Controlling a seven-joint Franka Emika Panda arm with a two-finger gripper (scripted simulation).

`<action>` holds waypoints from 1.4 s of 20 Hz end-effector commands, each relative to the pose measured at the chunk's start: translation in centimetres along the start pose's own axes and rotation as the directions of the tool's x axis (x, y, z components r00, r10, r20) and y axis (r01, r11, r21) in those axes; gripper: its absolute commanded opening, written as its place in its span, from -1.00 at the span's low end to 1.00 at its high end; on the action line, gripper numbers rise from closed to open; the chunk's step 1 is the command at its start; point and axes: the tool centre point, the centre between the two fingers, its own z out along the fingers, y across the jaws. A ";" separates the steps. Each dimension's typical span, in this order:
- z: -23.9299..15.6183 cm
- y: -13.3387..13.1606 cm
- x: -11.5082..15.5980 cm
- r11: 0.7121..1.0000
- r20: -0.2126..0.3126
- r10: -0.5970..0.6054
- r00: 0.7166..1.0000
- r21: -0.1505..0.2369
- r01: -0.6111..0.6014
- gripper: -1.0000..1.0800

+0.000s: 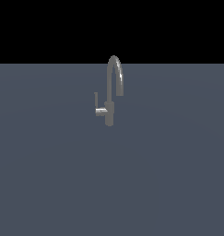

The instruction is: Turn on the faucet by rotating a designated handle.

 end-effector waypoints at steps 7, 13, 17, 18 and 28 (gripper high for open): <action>3.4 -6.8 -0.8 0.990 -0.144 0.117 0.983 -0.061 -0.127 -1.00; 8.7 -11.0 -1.3 0.973 -0.223 0.182 0.958 -0.103 -0.209 -1.00; 13.5 -13.1 -1.4 0.956 -0.265 0.221 0.939 -0.133 -0.262 -1.00; 14.8 -13.5 -1.5 0.951 -0.274 0.230 0.934 -0.141 -0.276 -1.00; 31.0 -14.6 -1.7 0.881 -0.340 0.328 0.881 -0.227 -0.416 -1.00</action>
